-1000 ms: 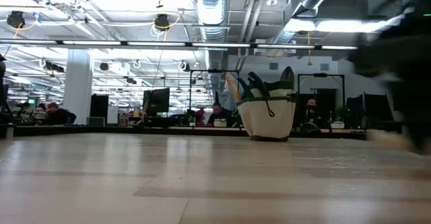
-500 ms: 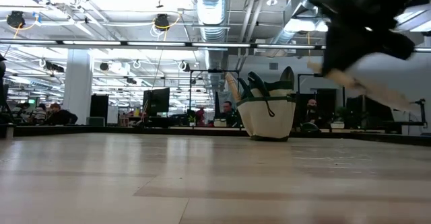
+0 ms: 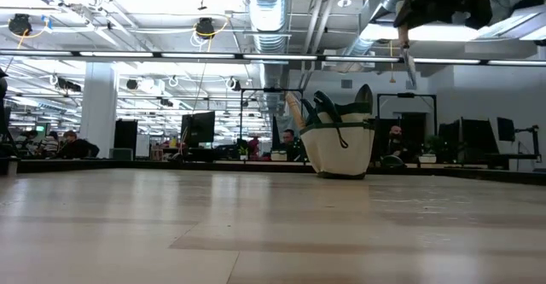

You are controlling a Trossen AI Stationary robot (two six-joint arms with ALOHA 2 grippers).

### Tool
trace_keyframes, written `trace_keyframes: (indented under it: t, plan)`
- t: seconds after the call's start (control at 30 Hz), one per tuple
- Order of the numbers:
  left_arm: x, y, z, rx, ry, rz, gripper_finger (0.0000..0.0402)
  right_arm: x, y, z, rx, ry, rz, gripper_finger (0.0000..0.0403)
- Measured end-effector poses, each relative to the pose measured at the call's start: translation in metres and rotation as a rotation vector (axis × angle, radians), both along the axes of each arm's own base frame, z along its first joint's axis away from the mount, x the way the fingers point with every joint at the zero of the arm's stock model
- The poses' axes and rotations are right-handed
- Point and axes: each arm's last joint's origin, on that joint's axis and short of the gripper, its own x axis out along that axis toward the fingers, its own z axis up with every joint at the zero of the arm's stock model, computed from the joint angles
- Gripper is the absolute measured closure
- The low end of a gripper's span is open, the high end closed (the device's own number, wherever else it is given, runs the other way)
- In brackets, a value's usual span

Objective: Pick & Place Garden tools in Gardening bag
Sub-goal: Put the trowel into the side pocket of the gardening bag

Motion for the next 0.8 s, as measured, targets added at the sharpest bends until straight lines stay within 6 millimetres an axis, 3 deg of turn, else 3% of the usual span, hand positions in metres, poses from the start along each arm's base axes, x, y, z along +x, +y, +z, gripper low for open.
trace_keyframes:
  t: [0.13, 0.3, 0.5, 0.6, 0.7, 0.8]
  plan:
    - [0.0, 0.0, 0.0, 0.001, -0.001, 0.001, 0.0394, -0.008, -0.019, 0.009, -0.026, 0.059, -0.071, 0.0345]
    - [0.0, 0.0, 0.0, -0.002, -0.002, 0.011, 0.0394, -0.013, -0.029, 0.024, 0.004, 0.082, -0.054, 0.0345]
    - [0.002, 0.001, -0.001, -0.004, 0.002, 0.016, 0.0394, 0.014, -0.046, 0.051, 0.014, 0.209, 0.316, 0.0345]
    - [0.004, 0.002, -0.001, -0.006, 0.006, 0.016, 0.0394, 0.024, -0.063, 0.06, -0.061, 0.22, 0.391, 0.0345]
    - [0.005, 0.002, -0.002, -0.007, 0.01, 0.016, 0.0394, 0.026, -0.082, 0.063, -0.134, 0.169, 0.446, 0.0345]
    - [0.005, 0.002, -0.002, -0.007, 0.009, 0.016, 0.0394, 0.023, -0.099, 0.051, -0.164, 0.101, 0.495, 0.0345]
